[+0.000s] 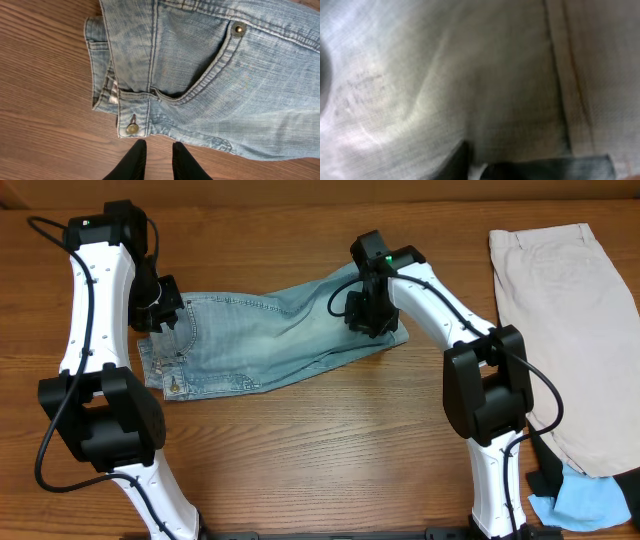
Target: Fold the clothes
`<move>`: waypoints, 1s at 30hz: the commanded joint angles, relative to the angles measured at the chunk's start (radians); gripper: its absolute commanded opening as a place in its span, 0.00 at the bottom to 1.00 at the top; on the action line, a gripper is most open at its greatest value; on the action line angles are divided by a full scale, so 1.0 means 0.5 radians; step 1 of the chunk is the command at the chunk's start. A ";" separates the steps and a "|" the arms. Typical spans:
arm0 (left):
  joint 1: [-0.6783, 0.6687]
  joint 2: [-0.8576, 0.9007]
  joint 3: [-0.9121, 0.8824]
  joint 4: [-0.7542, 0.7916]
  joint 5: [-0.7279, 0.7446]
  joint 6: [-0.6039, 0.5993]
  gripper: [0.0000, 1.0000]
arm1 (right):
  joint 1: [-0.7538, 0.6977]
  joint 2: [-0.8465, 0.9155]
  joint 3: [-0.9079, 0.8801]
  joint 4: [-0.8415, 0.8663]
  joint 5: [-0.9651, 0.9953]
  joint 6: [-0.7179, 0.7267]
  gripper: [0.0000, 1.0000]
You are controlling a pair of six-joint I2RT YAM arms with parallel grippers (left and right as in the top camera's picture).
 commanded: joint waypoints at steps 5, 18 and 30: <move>-0.013 -0.014 0.043 0.018 0.021 0.031 0.21 | -0.006 -0.052 -0.004 -0.055 0.053 0.020 0.04; -0.012 -0.014 0.043 0.017 0.005 0.047 0.21 | -0.018 -0.410 -0.007 -0.529 0.131 0.018 0.04; -0.013 -0.013 0.042 0.027 0.001 0.047 0.24 | -0.018 -0.393 -0.270 -0.253 0.208 -0.038 0.82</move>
